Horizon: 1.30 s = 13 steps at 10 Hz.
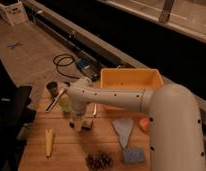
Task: Place eraser in metal cup
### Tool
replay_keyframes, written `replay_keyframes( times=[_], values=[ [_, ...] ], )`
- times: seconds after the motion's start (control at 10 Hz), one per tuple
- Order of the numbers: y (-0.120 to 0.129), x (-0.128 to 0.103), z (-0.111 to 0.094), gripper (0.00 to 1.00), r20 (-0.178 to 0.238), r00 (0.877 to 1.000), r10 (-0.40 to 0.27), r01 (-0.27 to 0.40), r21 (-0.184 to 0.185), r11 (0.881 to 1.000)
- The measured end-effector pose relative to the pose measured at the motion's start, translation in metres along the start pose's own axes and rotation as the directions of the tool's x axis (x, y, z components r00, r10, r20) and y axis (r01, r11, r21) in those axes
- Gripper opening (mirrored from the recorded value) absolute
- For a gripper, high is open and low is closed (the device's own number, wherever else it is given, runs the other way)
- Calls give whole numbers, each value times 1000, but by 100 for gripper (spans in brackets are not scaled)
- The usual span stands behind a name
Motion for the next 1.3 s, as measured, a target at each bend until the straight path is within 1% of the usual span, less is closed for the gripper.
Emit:
replay_keyframes(
  times=[0.1, 0.2, 0.4, 0.6, 0.8, 0.9, 1.1, 1.2, 1.3],
  values=[
    [0, 5, 4, 65, -11, 1000, 20, -20, -8, 1000],
    [0, 13, 5, 65, -18, 999, 51, -51, -7, 999],
    [2, 27, 0, 65, -26, 995, 93, -92, 11, 996],
    [3, 42, -8, 65, -23, 990, 140, -139, 41, 989],
    [5, 57, -11, 65, -22, 983, 181, -180, 55, 982],
    [6, 61, -10, 65, -20, 981, 191, -189, 55, 980],
    [8, 60, -3, 65, -15, 980, 197, -197, 45, 979],
    [10, 60, -1, 60, -18, 981, 192, -191, 42, 981],
    [11, 57, 1, 51, -25, 984, 179, -177, 43, 983]
  ],
)
